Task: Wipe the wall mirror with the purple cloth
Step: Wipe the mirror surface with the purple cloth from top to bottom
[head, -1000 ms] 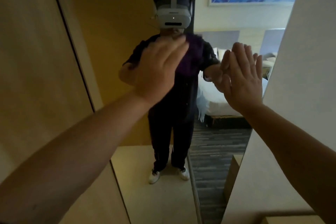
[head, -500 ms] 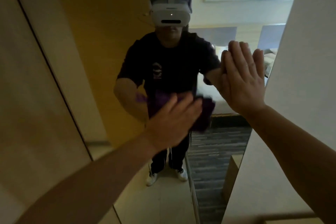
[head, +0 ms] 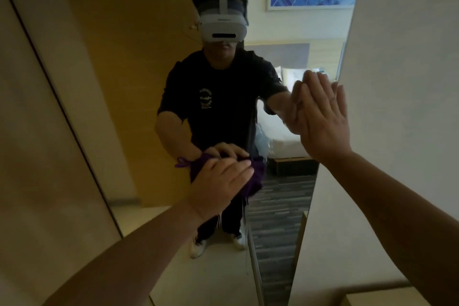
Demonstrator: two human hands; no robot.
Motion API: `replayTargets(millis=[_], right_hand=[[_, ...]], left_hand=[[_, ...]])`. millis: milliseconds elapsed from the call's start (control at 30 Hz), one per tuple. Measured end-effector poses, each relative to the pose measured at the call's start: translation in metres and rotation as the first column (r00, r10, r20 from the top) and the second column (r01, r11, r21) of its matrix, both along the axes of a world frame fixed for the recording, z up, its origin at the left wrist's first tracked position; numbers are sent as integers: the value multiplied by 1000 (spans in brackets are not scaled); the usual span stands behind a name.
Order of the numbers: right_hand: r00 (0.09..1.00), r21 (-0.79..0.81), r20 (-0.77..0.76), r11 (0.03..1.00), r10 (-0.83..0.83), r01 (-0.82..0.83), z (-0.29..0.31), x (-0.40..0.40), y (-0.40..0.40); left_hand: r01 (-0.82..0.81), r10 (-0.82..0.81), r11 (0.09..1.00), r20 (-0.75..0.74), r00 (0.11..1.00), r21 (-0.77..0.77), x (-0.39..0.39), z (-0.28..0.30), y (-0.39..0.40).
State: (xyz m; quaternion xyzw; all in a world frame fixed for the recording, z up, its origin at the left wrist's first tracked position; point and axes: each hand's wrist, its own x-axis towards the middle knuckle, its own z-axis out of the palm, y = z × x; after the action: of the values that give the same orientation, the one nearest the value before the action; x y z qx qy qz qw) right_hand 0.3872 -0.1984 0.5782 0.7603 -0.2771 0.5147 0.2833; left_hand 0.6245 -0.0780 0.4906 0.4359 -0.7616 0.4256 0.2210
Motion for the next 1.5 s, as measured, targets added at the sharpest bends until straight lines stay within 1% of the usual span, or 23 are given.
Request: replayTargets(millis=[100,133,200,233,267,333,400,433,567,633,733,800,900,967,1033,1100,1133,1200,1267,1333,1400,1467,1500], right_hand=[[994,147,16,984,-105,101,-3,-34,-5],[990,179,11,974,-142,137,-2,-42,-7],[982,227,2,957,-188,182,5,-52,-9],[981,246,5,951,-196,189,10,-53,-9],[980,257,9,948,-197,188,15,-53,-9],[983,253,16,952,-181,172,23,-52,-11],[988,216,19,965,-154,147,25,-51,-16],[990,202,24,971,-138,130,26,-49,-19],[995,183,66,982,-69,56,21,-40,-28],[995,180,83,983,-56,40,19,-38,-30],[992,213,121,977,-42,15,16,-36,-30],[991,225,122,974,-50,21,15,-36,-28],[992,259,104,965,-68,39,18,-35,-23],[990,299,106,953,-88,52,20,-35,-17],[990,330,93,941,-106,70,22,-36,-11],[992,347,67,935,-107,78,26,-39,-8],[993,352,56,933,-101,75,29,-42,-7],[995,349,40,934,-94,74,35,-50,-8],[993,335,54,938,-109,85,44,-59,-13],[986,330,75,936,-152,119,52,-67,-21],[980,326,64,932,-190,159,57,-71,-32],[979,308,40,935,-200,178,56,-74,-44],[980,295,27,938,-200,183,53,-75,-50]], left_hand=[[22,-45,989,-162,986,-145,-19,75,-12],[30,-71,977,-190,979,-212,-27,105,-17],[13,-86,937,-194,977,-350,-43,166,-32],[-19,-58,921,-184,981,-389,-51,193,-41],[-66,-4,918,-177,984,-392,-59,214,-48],[-175,136,930,-139,981,-324,-72,230,-60],[-243,228,931,-83,970,-273,-78,217,-68],[-244,239,935,-48,970,-258,-78,204,-69],[-171,195,954,79,978,-246,-70,131,-66],[-164,200,965,170,965,-203,-65,77,-63],[-179,202,979,316,927,-102,-49,-25,-50],[-179,199,979,297,934,-94,-40,-70,-44],[-136,148,988,234,961,-68,-39,-79,-40],[-81,80,997,190,979,0,-42,-66,-34],[-8,1,997,86,996,76,-47,-45,-29],[69,-68,994,-18,998,83,-59,-10,-27],[85,-80,995,-72,994,57,-67,13,-27],[106,-115,993,-193,974,-57,-82,70,-32],[98,-141,976,-221,965,-194,-96,133,-40],[27,-92,947,-192,977,-319,-106,192,-56],[-89,27,931,-176,984,-354,-113,236,-74],[-205,161,921,-156,974,-332,-121,247,-88],[-234,194,913,-149,970,-333,-124,243,-93]])
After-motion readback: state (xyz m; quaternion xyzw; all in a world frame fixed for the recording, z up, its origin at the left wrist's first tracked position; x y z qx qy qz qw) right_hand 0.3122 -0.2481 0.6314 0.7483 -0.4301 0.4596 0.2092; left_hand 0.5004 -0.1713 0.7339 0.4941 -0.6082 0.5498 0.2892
